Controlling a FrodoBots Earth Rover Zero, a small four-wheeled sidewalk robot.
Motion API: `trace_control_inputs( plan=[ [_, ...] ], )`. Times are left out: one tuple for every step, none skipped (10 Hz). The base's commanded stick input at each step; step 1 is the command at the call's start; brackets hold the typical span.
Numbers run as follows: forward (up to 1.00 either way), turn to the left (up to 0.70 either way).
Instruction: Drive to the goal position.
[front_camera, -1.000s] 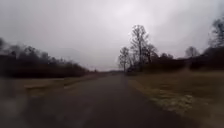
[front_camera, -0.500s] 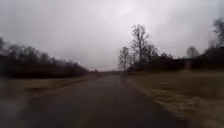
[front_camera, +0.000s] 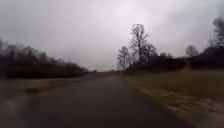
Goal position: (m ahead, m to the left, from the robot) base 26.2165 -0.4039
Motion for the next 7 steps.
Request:
trace_control_inputs(
  plan=[
    [0.7,0.0],
    [0.7,0.0],
    [0.7,0.0],
    [0.7,0.0],
    [0.7,0.0],
    [0.7,0.0],
    [0.7,0.0]
  ],
)
